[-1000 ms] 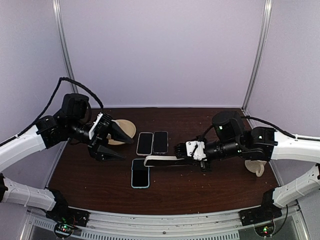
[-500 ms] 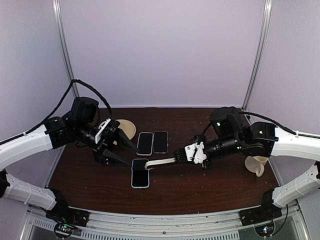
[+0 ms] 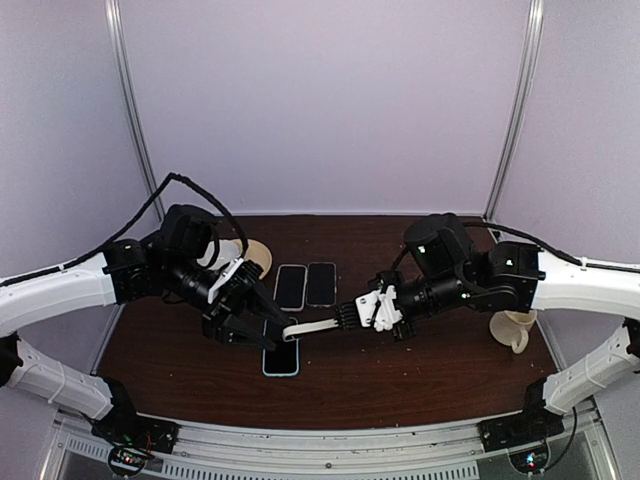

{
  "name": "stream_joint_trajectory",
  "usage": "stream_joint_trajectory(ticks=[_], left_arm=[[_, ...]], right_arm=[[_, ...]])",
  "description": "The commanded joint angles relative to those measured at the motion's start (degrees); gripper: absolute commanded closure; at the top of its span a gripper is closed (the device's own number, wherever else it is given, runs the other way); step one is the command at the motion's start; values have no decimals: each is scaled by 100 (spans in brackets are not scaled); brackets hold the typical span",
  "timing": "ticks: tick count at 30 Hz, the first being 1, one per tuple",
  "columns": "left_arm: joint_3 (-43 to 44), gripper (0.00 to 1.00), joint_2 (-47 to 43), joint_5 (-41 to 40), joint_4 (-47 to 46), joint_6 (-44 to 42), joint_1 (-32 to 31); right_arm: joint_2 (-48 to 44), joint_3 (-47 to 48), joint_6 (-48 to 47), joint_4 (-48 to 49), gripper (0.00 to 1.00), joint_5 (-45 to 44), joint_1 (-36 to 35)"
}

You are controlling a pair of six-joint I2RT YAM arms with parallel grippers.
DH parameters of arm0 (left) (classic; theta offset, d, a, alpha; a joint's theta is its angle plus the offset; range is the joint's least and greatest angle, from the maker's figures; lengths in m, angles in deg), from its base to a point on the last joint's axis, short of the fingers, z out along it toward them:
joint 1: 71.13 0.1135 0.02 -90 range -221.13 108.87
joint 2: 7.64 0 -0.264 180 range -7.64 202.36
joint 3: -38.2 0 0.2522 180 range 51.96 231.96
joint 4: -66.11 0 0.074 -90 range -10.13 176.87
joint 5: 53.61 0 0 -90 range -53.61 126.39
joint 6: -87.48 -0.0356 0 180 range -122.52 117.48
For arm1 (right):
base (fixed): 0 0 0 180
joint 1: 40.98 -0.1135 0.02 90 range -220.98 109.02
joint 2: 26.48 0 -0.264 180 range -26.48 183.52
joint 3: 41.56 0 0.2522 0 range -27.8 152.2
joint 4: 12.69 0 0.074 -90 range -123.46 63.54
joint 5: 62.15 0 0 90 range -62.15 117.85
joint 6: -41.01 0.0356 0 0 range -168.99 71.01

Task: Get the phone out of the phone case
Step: Remove the top left corner of the phone case.

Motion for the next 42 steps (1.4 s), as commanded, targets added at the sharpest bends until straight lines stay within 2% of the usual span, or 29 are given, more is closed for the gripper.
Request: stream_joint_trajectory(ticks=[1, 7, 15, 31, 42], left_arm=[[-11, 57, 43, -268, -124, -149, -57], [-2, 59, 67, -500, -122, -211, -90], [-29, 56, 55, -662, -121, -282, -179], [13, 79, 73, -894, 32, -492, -244], [138, 80, 260, -806, 376, -607, -290]], right_arm=[[-28, 265, -27, 369, 100, -143, -58], [-10, 282, -47, 398, 100, -180, -90], [57, 332, -46, 427, 100, -234, -120], [104, 353, -304, 331, 100, -218, -247], [150, 384, -891, 60, 100, -352, -451]])
